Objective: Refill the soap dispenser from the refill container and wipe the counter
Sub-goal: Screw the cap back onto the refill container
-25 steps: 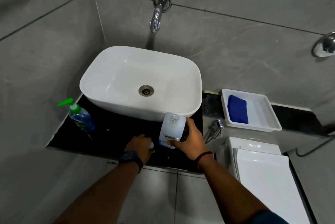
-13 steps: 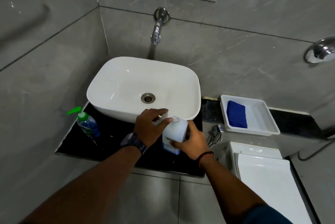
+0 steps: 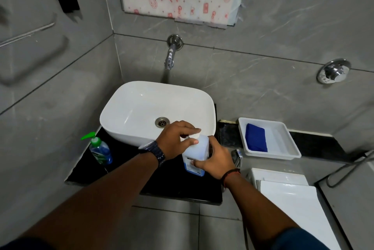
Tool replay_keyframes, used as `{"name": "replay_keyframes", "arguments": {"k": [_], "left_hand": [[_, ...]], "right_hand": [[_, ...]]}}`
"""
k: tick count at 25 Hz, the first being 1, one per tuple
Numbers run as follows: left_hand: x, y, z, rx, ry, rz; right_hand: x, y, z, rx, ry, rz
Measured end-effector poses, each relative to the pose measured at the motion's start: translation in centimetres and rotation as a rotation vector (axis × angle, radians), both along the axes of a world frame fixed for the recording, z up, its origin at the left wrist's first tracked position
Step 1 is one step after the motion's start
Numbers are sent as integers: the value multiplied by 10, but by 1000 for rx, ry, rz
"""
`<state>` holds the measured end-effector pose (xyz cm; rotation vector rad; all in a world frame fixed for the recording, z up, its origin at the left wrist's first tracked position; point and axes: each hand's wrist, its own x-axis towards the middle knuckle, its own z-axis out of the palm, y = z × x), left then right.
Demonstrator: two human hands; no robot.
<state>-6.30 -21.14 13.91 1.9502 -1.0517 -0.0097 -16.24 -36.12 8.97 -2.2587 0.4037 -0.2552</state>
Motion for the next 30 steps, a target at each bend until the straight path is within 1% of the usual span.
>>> {"name": "replay_keyframes", "arguments": {"k": [6, 7, 10, 12, 14, 16, 20, 22, 25, 30], "left_hand": [[-19, -12, 20, 1, 139, -89], [-19, -15, 23, -21, 176, -65], [-7, -6, 25, -78, 299, 116], [0, 6, 22, -98, 324, 215], [3, 13, 19, -124, 297, 288], [-3, 11, 20, -121, 255, 286], [-11, -6, 27, 8, 162, 230], [-8, -10, 31, 29, 121, 165], [-6, -12, 36, 122, 30, 49], [-2, -13, 44, 174, -35, -90]], "right_hand": [[0, 3, 14, -13, -23, 66], [1, 4, 17, -10, -30, 67], [3, 5, 22, -14, -40, 62], [1, -1, 23, 10, -49, 29], [0, -6, 24, 16, -56, 5], [0, -8, 24, -7, -43, 16], [2, -5, 28, 43, -47, 12], [1, -7, 31, 70, -61, 6], [-2, -13, 34, 93, -57, 51], [-5, -26, 40, 132, -20, 139]]}}
